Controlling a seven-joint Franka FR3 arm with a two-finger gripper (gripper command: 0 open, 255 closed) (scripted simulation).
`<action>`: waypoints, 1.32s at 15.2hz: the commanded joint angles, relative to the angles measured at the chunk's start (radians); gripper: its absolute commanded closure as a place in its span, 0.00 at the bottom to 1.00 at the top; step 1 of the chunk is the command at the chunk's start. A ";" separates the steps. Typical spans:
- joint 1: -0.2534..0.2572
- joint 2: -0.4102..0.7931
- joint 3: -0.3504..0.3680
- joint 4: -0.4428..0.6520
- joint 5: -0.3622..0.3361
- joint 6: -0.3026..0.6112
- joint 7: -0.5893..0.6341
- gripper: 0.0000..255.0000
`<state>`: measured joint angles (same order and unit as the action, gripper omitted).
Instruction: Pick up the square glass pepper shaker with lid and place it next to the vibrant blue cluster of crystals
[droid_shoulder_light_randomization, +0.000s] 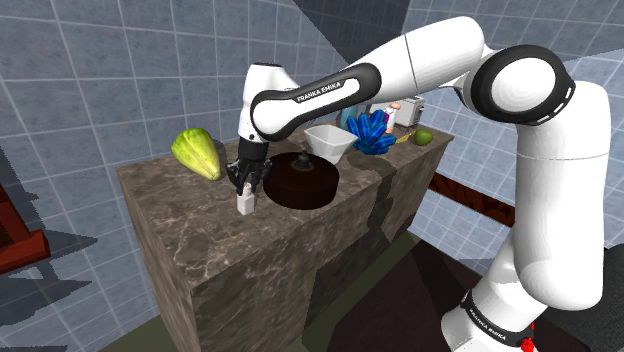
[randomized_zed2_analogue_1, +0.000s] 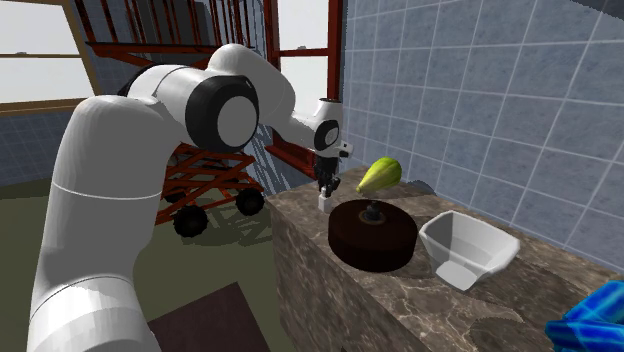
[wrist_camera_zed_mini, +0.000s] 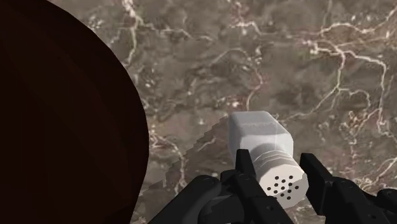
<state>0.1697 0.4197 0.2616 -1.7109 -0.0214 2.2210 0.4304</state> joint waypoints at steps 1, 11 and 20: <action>0.000 0.000 0.000 0.000 0.000 0.000 0.000 1.00; -0.001 -0.016 0.002 0.017 0.004 -0.033 0.000 1.00; -0.004 -0.056 0.007 0.084 0.013 -0.139 0.000 1.00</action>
<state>0.1654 0.3672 0.2684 -1.6377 -0.0087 2.0967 0.4298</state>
